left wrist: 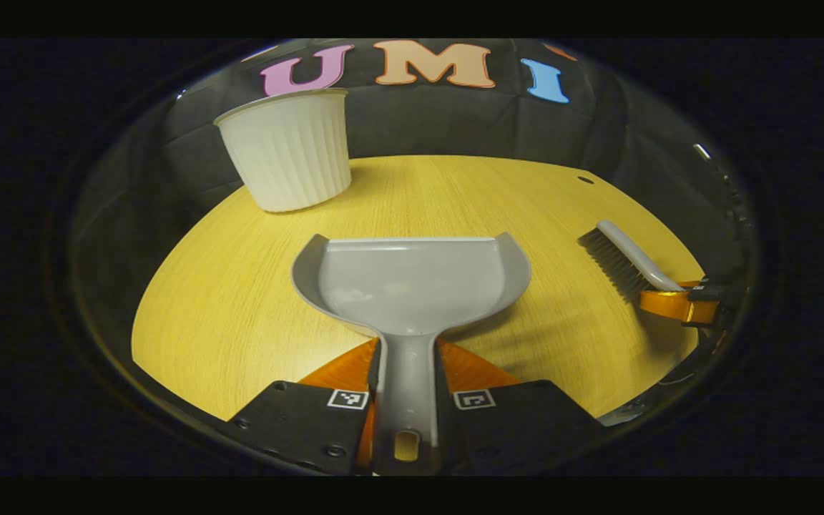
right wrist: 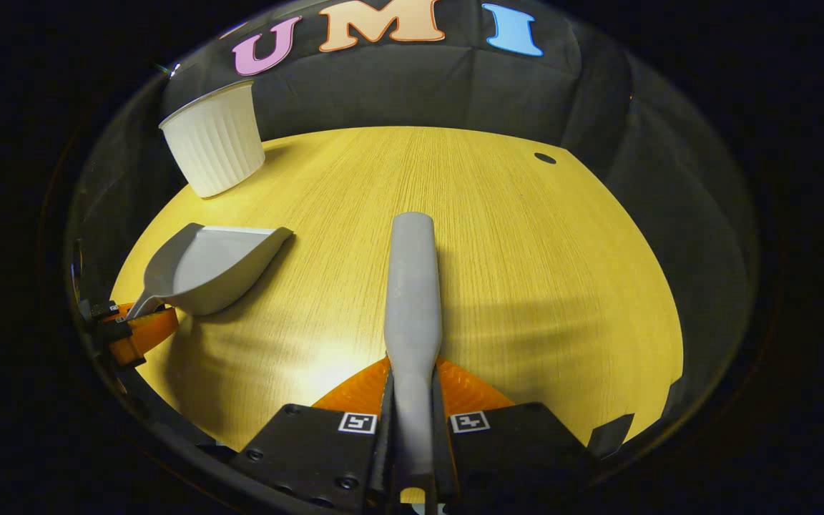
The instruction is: Pick up the small broom and dustpan from the desktop, sweep the trash into the dustpan with the broom, and then empty the trash into the garbage bin.
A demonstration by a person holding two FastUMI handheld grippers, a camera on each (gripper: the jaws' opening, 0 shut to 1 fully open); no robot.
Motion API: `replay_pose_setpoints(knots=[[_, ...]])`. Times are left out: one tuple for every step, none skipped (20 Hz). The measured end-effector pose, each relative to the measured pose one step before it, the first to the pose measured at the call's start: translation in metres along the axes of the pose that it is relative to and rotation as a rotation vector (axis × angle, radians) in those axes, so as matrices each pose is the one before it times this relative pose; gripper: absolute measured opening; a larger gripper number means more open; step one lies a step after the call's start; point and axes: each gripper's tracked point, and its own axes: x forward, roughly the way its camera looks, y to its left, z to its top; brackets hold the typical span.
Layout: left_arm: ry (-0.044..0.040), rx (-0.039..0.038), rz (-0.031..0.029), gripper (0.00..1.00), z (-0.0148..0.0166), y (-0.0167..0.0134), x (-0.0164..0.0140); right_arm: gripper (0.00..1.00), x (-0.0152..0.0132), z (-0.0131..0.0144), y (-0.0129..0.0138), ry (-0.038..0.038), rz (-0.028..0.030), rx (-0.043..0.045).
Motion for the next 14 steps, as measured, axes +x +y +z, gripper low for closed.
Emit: replay_pose_setpoints(knots=[[0.00286,0.00229,0.00069,0.29,-0.00138,0.00028,0.00036,0.22,-0.00057,0.00017,-0.00004,0.00151,0.00081,-0.00045],[0.00086,0.00033,0.00162,0.29,-0.00088,0.00055,-0.00063,0.22,0.00164,-0.00171,-0.00034,0.00064,0.00127,-0.00019],[-0.00529,0.0006,-0.00052,0.28,0.00069,-0.00048,0.0002,0.23,-0.00025,0.00018,0.00027,0.00444,0.00138,0.00034],[0.0001,0.00241,-0.00396,0.31,-0.00117,-0.00165,-0.00158,0.23,-0.00089,-0.00046,0.0004,-0.00468,0.00111,0.00273],[-0.00856,0.00419,-0.0078,0.34,-0.00024,-0.00149,0.0011,0.25,-0.00287,0.00092,0.00042,-0.00303,0.00529,0.00003],[-0.00208,0.00332,-0.01508,0.36,-0.00093,-0.00245,-0.00103,0.26,-0.0018,0.00054,-0.00029,-0.00958,0.00274,-0.00257],[-0.00171,0.0047,-0.00855,0.41,-0.00126,-0.00196,-0.00093,0.28,-0.00153,-0.00007,-0.00058,-0.00508,0.0036,-0.00667],[-0.00904,0.00642,0.00074,0.49,0.00052,0.00044,-0.0018,0.35,-0.00129,-0.00122,0.00094,-0.00666,0.00312,-0.00341],[-0.01954,0.00353,0.00462,0.62,0.00455,0.00125,-0.0028,0.41,-0.00529,0.00334,0.00218,-0.01391,0.00343,-0.00298],[-0.03255,0.01043,0.01553,0.8,0.0046,0.00117,-0.00828,0.59,-0.00359,0.005,0.00156,-0.02185,0.00302,-0.00286],[-0.03073,0.01298,0.00007,0.99,0.00688,-0.00007,0.00151,0.76,-0.00603,0.00425,0.00047,-0.01954,0.0038,-0.00414],[-0.04207,0.01804,0.01709,0.94,0.00821,0.00306,-0.00158,0.87,-0.00902,0.00458,-0.00143,-0.03227,-0.00328,-0.00804],[-0.04277,0.02466,0.03137,0.93,0.01034,0.00627,-0.00328,0.89,-0.01009,0.00972,-0.0039,-0.04596,-0.00419,-0.01201],[-0.04725,0.02201,0.03702,0.94,0.01213,0.00629,-0.00322,0.94,-0.01131,0.0107,-0.00274,-0.05561,0.00038,-0.00948]])
